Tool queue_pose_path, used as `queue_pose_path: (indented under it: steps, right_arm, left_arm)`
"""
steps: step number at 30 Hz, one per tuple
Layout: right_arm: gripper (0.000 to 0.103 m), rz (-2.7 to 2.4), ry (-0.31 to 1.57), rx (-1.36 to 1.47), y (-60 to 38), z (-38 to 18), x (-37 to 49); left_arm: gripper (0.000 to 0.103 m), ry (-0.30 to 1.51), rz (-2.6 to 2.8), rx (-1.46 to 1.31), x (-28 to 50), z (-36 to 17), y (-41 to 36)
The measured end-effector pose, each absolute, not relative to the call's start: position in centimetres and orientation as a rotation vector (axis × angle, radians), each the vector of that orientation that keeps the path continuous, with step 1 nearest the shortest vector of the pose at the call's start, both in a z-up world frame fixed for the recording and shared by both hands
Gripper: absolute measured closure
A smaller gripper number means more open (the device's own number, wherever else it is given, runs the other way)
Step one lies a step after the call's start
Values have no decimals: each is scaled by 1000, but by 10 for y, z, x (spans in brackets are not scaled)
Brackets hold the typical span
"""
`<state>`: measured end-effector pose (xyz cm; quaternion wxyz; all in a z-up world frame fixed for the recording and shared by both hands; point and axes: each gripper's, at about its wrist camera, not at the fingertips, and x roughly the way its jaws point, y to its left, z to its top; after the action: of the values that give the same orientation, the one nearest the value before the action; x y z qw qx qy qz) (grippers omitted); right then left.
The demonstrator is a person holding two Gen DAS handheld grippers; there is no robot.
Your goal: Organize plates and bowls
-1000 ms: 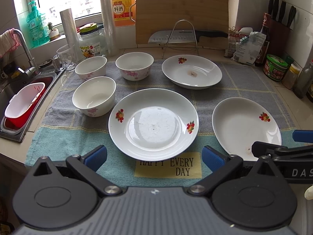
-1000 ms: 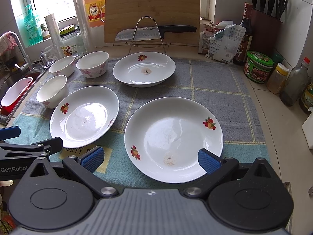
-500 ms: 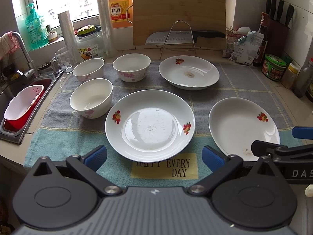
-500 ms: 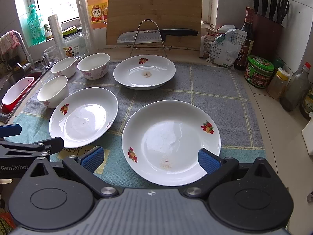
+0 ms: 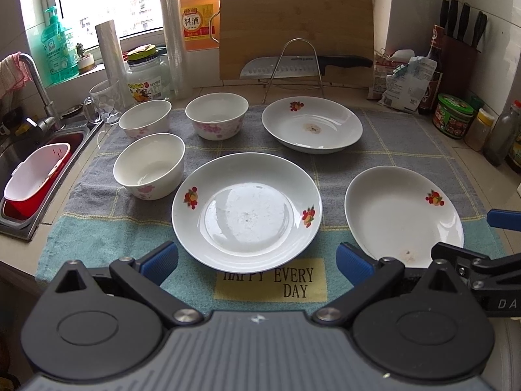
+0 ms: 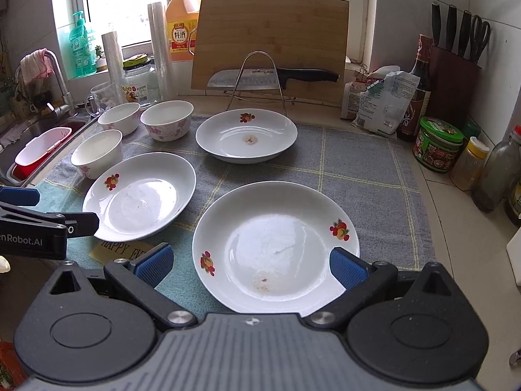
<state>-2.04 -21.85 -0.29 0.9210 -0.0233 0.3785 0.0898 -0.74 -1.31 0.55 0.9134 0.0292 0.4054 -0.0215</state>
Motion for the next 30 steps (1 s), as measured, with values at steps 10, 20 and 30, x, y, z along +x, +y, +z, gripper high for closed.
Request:
queue_pose_path:
  steps: [10, 20, 30]
  right_arm:
    - [0, 229, 793, -105, -233, -28, -31]
    - [0, 205, 859, -91, -249, -71, -33]
    - [0, 225, 860, -105, -254, -97, -19]
  left_arm:
    - [1, 787, -82, 7, -11, 5, -10]
    - [1, 806, -103, -8, -11, -4, -14]
    - [1, 817, -45, -37, -16, -6, -13]
